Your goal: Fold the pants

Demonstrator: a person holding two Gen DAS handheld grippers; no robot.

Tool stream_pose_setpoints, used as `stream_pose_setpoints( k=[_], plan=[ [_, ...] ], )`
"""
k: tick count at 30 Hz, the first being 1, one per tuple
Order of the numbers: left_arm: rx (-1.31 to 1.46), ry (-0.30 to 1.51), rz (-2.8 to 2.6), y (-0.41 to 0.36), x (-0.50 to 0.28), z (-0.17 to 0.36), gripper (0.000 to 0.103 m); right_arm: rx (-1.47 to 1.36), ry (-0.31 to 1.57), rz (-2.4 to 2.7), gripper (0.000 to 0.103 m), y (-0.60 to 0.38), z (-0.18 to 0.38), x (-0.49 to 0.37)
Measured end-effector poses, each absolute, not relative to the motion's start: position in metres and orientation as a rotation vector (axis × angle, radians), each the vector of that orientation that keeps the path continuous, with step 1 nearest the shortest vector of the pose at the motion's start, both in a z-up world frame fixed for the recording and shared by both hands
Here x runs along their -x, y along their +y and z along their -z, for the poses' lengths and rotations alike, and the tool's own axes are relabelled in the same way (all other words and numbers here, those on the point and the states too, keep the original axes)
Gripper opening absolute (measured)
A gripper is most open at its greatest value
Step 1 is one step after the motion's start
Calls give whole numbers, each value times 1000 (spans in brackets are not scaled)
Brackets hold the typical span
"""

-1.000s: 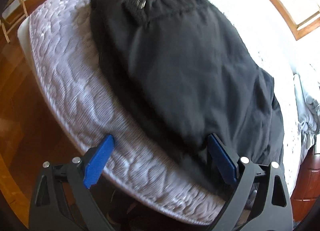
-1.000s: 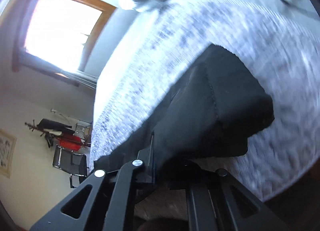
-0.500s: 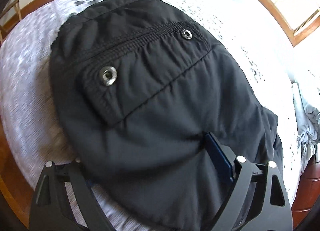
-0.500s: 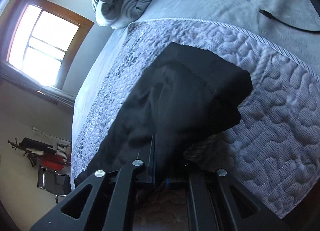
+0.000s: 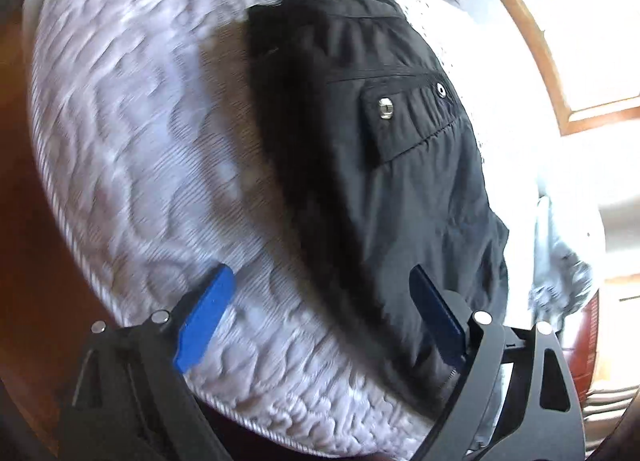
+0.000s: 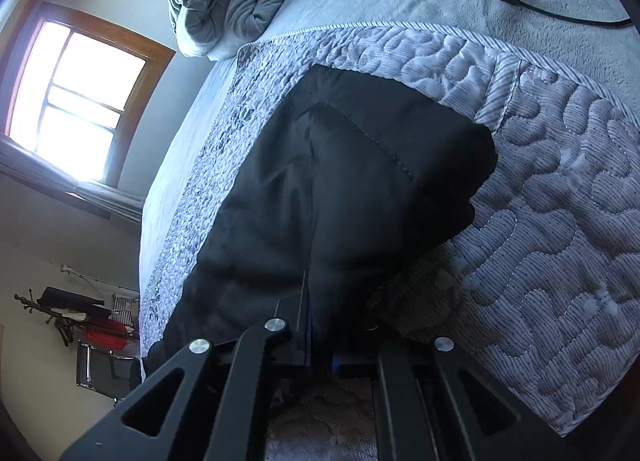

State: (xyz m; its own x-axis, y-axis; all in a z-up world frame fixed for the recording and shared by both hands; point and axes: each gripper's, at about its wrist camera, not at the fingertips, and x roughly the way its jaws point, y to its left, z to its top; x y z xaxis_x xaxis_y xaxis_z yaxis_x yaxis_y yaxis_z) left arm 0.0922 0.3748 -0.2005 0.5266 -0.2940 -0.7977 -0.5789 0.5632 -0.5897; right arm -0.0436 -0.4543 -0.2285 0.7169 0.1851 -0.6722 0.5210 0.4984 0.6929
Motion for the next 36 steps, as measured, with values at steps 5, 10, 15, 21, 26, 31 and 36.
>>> stream_pose_setpoints(
  k=[5,10,15,21,26,31,36],
  plan=[
    [1075,1016,-199,368,-73,202,89,-1058,783,232,7,-453,229,43],
    [1152,972,-240,379,-84,217,89,-1054,788,234,7,-453,231,41],
    [1251,934,-190,363,-91,220,35,-1056,792,239,7,-454,233,41],
    [1322,863,-166,366,-92,217,15,-1057,789,234,7,-455,232,38],
    [1271,789,-84,358,-98,196,9,-1036,766,217,7,-452,220,28],
    [1254,761,-77,347,-115,191,8,-1018,760,222,7,-452,210,12],
    [1262,777,-91,343,-101,211,8,-1045,760,235,7,-456,221,22]
  ],
)
